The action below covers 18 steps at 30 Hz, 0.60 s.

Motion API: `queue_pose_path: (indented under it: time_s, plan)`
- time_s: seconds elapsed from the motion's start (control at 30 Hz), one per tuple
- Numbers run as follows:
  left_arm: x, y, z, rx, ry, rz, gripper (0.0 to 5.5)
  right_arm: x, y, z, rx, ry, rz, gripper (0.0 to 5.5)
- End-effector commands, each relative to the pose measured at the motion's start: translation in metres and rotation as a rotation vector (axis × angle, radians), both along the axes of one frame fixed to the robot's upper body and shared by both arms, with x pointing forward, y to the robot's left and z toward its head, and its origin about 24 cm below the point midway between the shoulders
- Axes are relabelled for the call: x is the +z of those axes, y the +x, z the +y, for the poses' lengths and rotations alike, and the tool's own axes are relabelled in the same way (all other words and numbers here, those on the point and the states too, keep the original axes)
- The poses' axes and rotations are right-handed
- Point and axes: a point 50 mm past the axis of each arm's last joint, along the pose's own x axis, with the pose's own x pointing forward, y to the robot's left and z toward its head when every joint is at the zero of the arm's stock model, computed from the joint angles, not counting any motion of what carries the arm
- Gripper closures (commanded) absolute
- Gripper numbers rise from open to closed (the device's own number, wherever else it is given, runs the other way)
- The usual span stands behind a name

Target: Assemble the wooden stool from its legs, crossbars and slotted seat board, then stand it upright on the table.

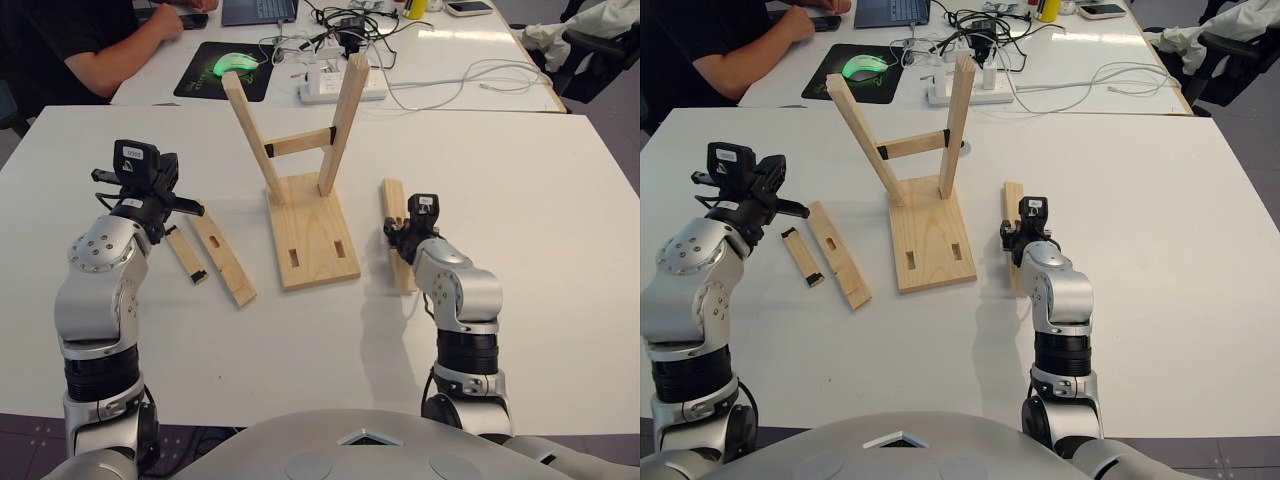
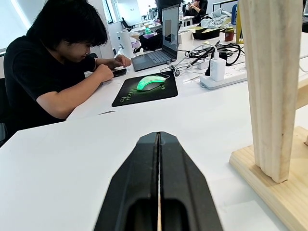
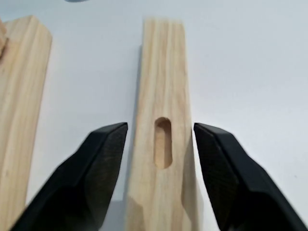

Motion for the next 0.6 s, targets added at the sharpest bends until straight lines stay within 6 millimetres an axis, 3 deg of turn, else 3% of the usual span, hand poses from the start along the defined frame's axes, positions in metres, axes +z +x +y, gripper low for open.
queue_pose_path:
  time_s: [0.03, 0.17, 0.3, 0.47, 0.6]
  plan:
    - [-0.004, -0.002, -0.001, 0.024, -0.004, 0.012, 5.5, 0.003, -0.002, 0.001, 0.005, 0.002, -0.018, 2.26]
    - [-0.004, -0.003, -0.002, 0.041, -0.003, 0.008, 5.5, 0.007, -0.001, -0.001, -0.005, 0.021, -0.041, 1.8]
    - [-0.007, -0.007, 0.001, 0.11, 0.037, 0.008, 5.5, 0.038, 0.008, -0.017, -0.085, 0.012, -0.248, 1.8]
    - [-0.026, -0.024, -0.006, 0.176, 0.05, 0.094, 5.5, 0.062, 0.02, -0.043, -0.188, 0.005, -0.391, 1.8]
    - [-0.046, -0.043, -0.008, 0.182, 0.056, 0.232, 5.5, 0.062, 0.02, -0.058, -0.235, -0.01, -0.411, 1.8]
